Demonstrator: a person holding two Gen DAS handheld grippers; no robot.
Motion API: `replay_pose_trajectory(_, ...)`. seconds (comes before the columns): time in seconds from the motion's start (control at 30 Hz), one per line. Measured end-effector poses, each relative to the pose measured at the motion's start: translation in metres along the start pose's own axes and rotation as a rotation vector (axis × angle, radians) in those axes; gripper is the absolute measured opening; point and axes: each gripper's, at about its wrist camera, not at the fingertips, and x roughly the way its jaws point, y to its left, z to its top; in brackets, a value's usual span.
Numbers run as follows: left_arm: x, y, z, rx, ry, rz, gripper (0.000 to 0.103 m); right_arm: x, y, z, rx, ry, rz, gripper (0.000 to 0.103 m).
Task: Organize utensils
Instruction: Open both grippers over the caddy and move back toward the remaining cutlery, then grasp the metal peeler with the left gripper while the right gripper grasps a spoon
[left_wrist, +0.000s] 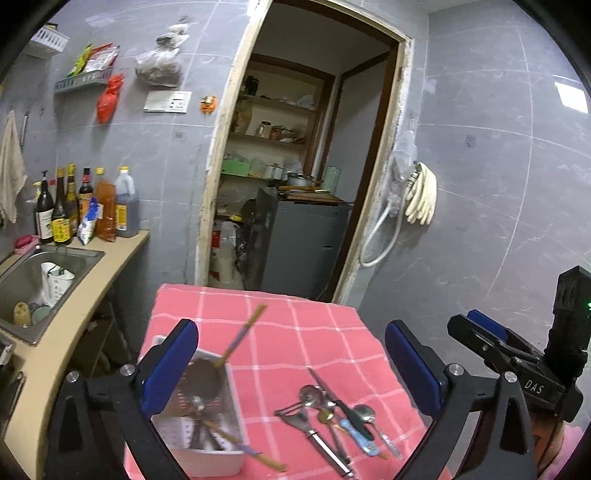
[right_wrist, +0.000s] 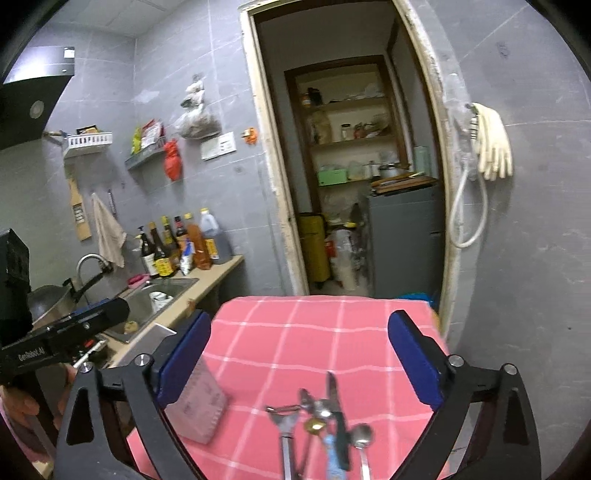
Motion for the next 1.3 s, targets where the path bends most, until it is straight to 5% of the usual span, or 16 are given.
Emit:
replay_pose_trajectory(0.37,0.033,-0.064,-0.011,0.073,0.048,-0.063,0.102,0.000,-0.074,-0.015,0.018,0.107,-0.066,0.098)
replay_pose_trajectory(0.73,0.088,-0.095,-0.048,0.075,0.215,-0.039,0.102,0.028,-0.134,-0.048,0.064,0.238,-0.075,0.098)
replay_pose_trajectory(0.93,0.111,-0.088,-0.072,0.028,0.331,0.014,0.102,0.054,-0.150,-0.077,0.099,0.334,-0.010,0.097)
replay_pose_trajectory(1.07,0.122,-0.078,-0.088,-0.036,0.394,0.042,0.102,0.070,-0.148,-0.097,0.110,0.397,0.039,0.079)
replay_pose_trajectory(1.3,0.144,-0.066,-0.113,-0.075,0.505,0.088,0.078,0.097,-0.139,-0.130,0.144,0.502,0.127,0.050)
